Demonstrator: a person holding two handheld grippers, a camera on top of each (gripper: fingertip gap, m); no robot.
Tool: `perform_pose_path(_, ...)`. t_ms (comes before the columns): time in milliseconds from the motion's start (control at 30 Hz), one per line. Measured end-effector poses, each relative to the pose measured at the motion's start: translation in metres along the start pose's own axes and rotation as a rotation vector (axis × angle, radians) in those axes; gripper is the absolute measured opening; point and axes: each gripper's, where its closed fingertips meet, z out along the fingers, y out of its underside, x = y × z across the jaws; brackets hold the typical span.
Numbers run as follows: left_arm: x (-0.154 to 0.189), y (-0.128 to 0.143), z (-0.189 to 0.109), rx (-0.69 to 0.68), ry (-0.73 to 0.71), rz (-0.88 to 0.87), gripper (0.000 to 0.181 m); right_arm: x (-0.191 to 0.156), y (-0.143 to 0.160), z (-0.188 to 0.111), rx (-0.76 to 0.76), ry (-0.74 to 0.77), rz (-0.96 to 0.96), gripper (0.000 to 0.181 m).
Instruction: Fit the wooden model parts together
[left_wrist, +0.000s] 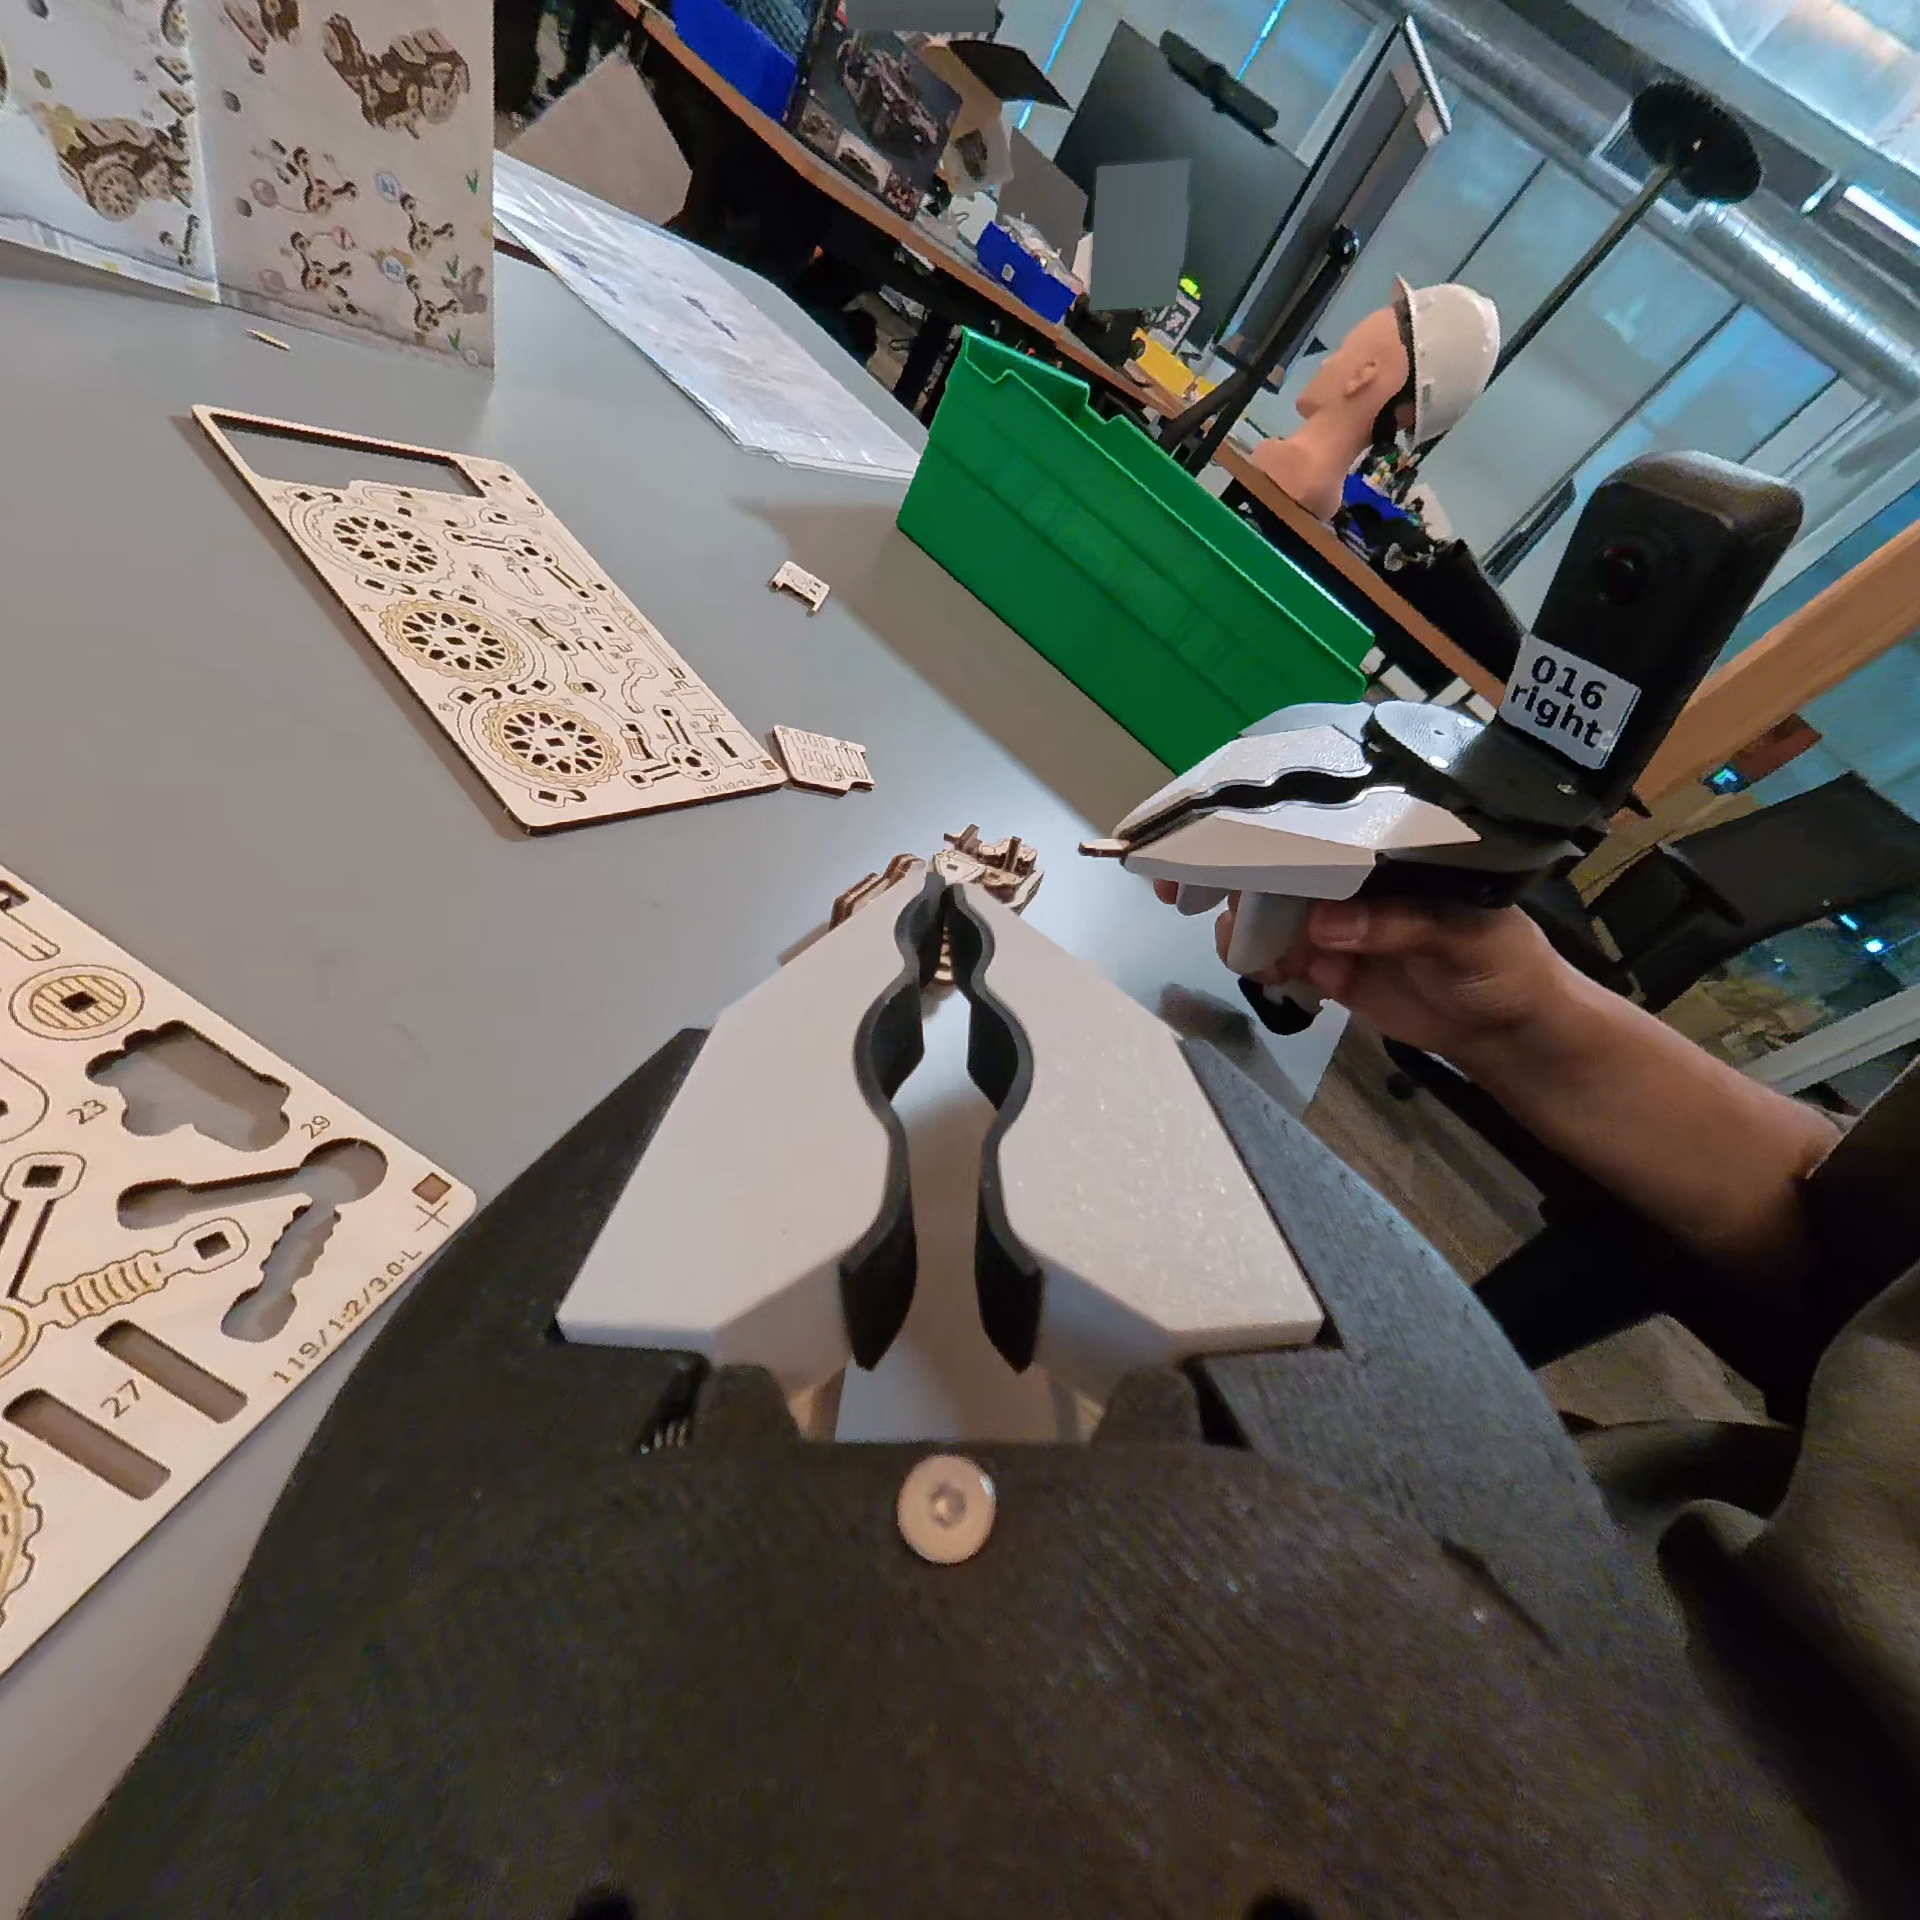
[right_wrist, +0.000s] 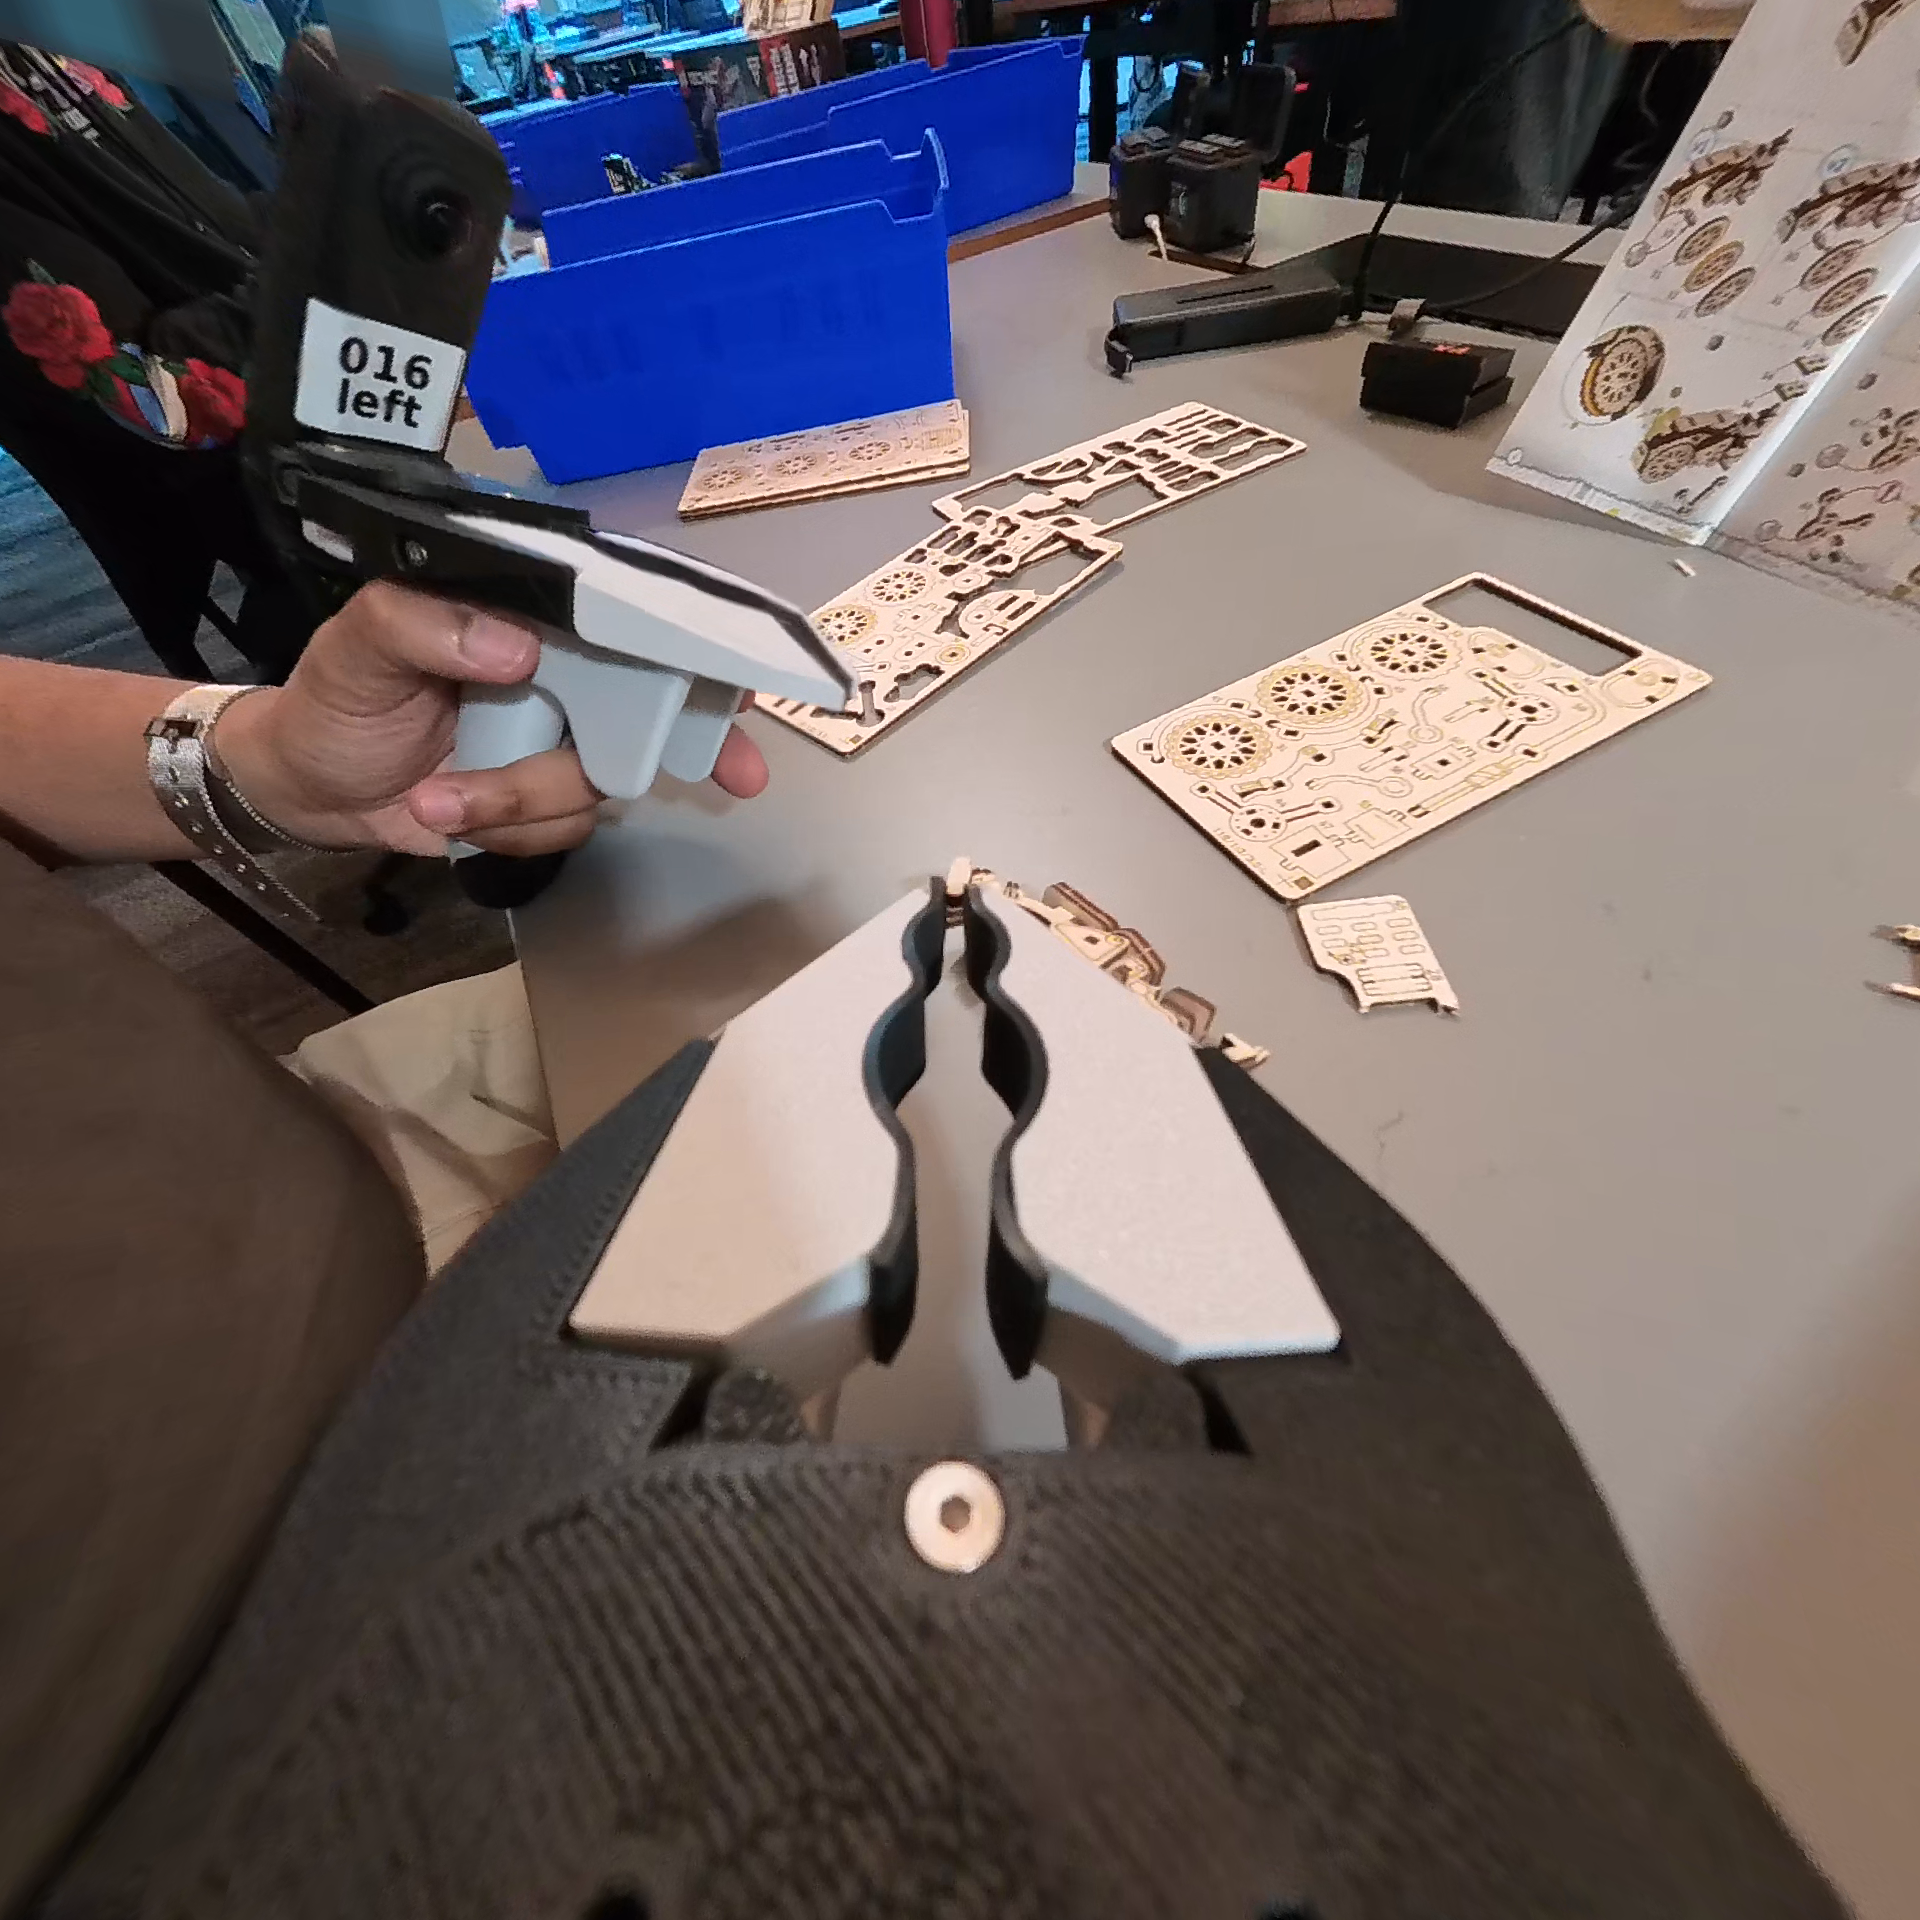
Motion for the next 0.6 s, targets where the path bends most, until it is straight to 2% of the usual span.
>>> perform_pose_path(400, -0.004, 0.004, 0.003, -0.032, 0.012, -0.053, 0.001, 0.002, -0.002, 0.001, 0.020, -0.013, 0.035, 0.001)
perform_pose_path(600, -0.009, 0.005, 0.004, -0.034, -0.001, -0.082, 0.009, 0.002, 0.001, 0.004, -0.004, -0.001, 0.006, 0.001)
